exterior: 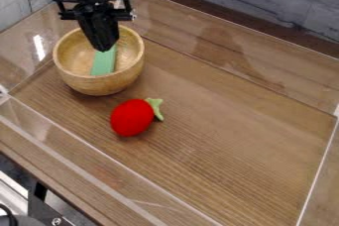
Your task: Remove the green object from the brown bowl and put it on the table
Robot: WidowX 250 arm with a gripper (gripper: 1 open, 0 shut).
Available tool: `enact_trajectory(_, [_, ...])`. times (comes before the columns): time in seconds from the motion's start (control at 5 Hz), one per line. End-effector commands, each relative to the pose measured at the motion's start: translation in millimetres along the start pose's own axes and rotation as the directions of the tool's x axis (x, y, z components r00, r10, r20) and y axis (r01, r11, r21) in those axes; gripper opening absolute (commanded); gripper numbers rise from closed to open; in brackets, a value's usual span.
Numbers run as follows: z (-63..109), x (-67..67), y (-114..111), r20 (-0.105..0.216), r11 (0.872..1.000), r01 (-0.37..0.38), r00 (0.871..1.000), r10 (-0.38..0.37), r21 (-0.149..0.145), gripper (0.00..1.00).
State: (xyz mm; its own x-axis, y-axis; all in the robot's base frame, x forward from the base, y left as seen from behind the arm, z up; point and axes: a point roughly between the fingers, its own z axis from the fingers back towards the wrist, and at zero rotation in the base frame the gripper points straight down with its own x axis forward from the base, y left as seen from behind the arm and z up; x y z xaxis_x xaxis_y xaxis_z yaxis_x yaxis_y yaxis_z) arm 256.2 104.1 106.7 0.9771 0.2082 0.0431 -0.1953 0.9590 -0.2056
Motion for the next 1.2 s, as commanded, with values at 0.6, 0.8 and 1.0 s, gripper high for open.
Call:
enact_trajectory(0.6, [-23.7,7.2,33,0.003,0.994,0.103,0.995,-0.103,0.044,1.0])
enact_trajectory(0.8, [-32.8,12.2,30,-0.007,0.991,0.13,0.992,-0.13,0.045,1.0])
enact_trajectory(1.0, [-32.4,14.7,30,0.003,0.994,0.099,0.995,-0.099,0.05,0.0])
